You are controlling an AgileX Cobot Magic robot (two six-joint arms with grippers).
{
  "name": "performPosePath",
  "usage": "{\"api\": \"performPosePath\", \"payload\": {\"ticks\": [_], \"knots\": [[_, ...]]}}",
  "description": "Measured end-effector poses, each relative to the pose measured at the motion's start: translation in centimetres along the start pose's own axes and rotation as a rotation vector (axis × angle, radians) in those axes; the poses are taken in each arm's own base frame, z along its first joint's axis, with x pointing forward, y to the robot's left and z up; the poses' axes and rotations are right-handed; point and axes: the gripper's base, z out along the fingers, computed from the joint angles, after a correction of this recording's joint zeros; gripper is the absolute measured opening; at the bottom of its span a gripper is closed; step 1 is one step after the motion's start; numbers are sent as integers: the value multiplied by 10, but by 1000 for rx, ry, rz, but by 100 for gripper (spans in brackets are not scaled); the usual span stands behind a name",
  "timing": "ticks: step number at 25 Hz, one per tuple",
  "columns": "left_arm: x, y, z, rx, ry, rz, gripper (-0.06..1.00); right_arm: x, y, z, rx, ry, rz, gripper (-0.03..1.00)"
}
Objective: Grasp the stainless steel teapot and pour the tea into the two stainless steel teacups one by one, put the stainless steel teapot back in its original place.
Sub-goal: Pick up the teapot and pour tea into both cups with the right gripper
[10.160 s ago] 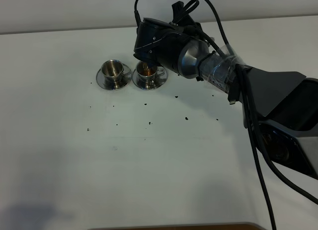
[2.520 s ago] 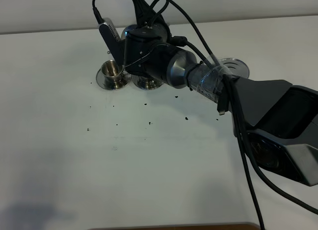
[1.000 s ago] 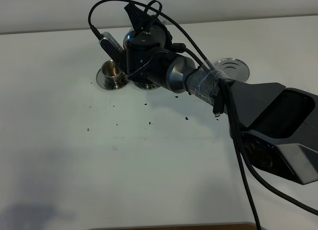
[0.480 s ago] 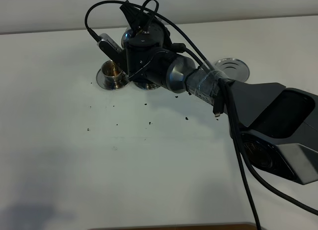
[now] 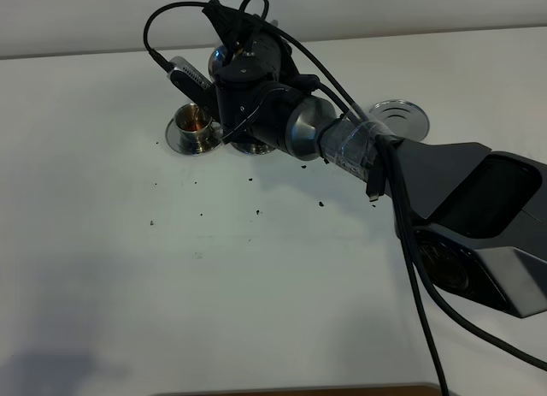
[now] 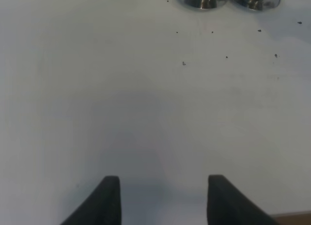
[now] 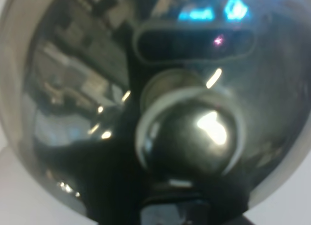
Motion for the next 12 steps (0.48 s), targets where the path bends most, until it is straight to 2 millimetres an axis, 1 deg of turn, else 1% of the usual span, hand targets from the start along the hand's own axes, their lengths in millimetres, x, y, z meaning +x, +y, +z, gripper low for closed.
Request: {"api": "performPosePath", "payload": {"ticks": [12], "knots": [[0, 0, 0, 0, 0, 0, 47, 2, -3, 0, 32, 23, -43, 19]]}}
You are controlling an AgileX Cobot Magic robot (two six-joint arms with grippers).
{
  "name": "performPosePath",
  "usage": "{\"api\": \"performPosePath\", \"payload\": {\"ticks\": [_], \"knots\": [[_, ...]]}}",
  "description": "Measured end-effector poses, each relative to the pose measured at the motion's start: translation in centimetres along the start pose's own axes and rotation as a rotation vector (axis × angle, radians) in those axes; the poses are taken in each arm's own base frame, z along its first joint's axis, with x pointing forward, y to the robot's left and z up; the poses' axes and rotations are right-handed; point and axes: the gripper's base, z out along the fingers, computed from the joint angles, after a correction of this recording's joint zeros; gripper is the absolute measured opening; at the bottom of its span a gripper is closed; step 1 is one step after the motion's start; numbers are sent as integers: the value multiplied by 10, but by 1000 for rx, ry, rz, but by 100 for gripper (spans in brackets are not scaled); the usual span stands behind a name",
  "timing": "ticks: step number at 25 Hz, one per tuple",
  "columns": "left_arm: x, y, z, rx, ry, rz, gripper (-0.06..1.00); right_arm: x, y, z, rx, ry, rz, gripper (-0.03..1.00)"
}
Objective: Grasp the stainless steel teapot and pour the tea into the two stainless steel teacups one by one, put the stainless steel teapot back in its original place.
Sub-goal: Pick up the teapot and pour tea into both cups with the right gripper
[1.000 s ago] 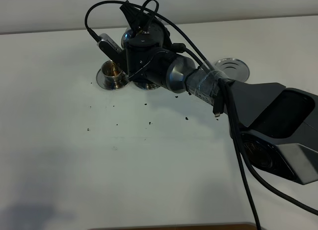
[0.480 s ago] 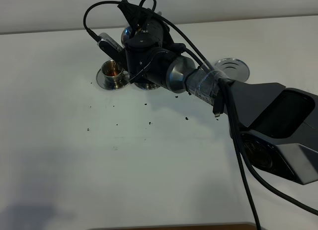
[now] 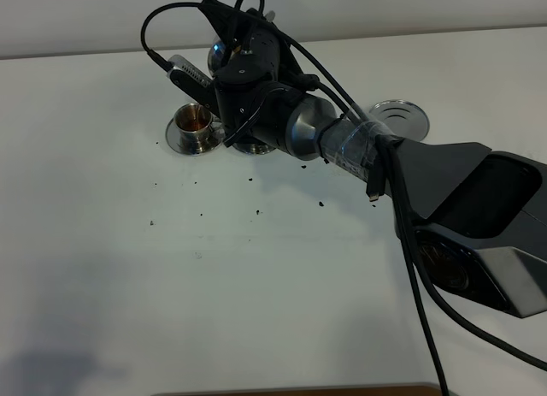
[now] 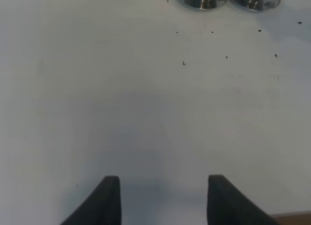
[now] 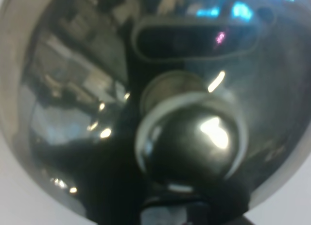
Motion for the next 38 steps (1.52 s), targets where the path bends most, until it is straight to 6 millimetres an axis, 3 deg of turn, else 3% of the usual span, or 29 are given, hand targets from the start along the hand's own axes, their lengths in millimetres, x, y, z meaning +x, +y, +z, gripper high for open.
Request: {"api": "performPosePath", "payload": {"ticks": [38], "knots": [[0, 0, 0, 0, 0, 0, 47, 3, -9, -1, 98, 42, -117, 19]]}}
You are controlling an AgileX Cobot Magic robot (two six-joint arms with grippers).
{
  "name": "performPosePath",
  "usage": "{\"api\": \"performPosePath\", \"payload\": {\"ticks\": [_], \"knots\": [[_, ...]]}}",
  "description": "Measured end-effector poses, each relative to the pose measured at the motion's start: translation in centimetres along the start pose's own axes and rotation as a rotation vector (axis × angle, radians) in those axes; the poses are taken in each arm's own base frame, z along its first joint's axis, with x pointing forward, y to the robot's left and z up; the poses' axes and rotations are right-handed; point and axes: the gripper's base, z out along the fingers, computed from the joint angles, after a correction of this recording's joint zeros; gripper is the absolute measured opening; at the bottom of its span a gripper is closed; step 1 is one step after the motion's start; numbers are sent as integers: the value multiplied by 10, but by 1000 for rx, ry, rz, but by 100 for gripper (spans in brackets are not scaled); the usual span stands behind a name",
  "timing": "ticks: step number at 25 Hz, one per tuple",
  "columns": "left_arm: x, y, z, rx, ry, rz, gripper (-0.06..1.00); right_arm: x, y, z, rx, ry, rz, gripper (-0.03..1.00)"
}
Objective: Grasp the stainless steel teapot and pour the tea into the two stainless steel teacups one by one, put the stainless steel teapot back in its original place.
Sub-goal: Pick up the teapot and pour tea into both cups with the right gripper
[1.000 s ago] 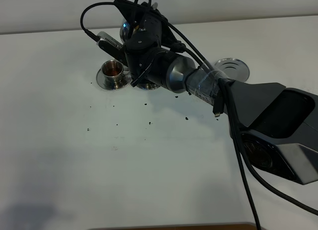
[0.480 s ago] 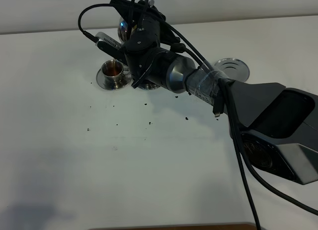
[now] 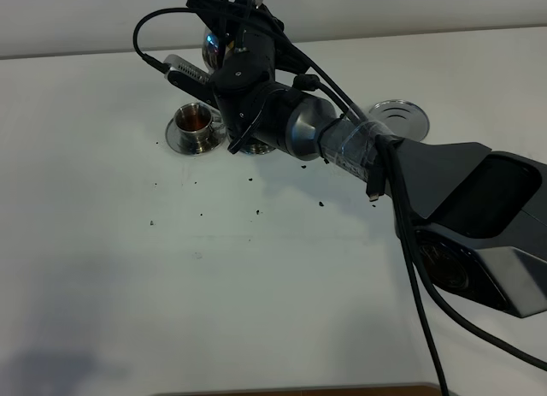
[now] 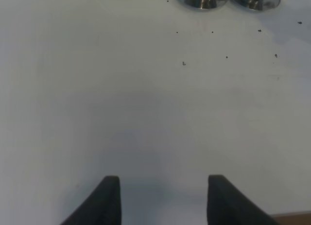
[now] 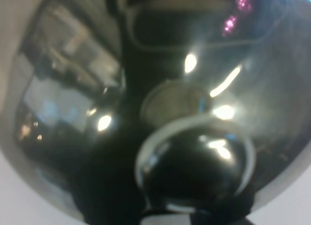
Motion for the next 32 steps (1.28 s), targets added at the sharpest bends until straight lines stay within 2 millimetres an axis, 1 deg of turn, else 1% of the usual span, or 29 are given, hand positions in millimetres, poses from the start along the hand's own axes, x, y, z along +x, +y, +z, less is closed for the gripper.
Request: {"api": "performPosePath", "payload": {"ticks": [32], "knots": [[0, 0, 0, 0, 0, 0, 47, 1, -4, 0, 41, 11, -33, 19]]}}
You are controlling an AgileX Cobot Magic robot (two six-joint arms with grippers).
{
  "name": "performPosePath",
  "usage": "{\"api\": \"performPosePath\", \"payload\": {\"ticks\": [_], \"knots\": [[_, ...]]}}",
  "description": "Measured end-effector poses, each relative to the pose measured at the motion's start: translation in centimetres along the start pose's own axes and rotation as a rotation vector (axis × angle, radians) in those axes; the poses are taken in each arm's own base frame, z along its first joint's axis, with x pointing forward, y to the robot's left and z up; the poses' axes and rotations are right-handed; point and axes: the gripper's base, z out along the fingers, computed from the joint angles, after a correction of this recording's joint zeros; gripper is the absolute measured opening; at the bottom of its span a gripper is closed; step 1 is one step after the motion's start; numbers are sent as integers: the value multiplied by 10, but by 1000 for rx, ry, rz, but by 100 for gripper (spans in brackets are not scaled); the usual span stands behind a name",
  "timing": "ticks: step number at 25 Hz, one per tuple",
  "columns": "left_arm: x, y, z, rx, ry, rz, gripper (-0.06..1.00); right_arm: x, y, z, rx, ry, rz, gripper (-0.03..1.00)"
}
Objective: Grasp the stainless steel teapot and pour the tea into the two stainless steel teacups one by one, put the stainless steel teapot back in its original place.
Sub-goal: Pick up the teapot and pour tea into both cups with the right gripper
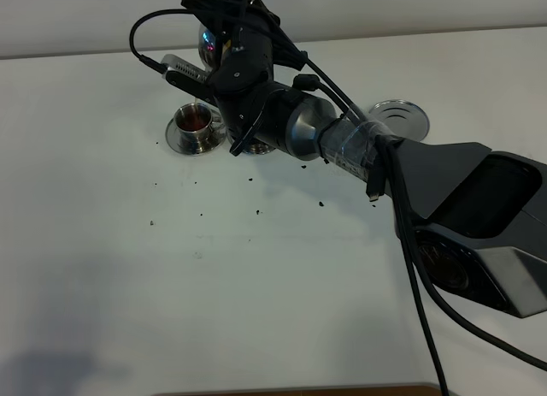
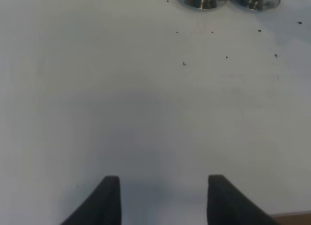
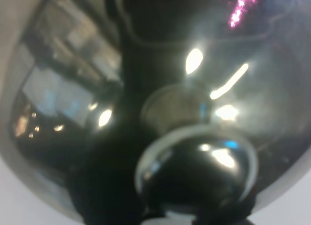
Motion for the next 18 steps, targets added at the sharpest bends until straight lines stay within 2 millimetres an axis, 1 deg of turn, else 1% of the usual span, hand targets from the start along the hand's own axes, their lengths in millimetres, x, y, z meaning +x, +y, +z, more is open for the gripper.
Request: {"api": "performPosePath", "payload": {"ticks": [12, 18], "knots": [[0, 0, 0, 0, 0, 0, 47, 0, -2, 0, 18, 5, -21, 19], [0, 0, 0, 0, 0, 0, 47, 0, -2, 0, 25, -3, 1, 19]]}}
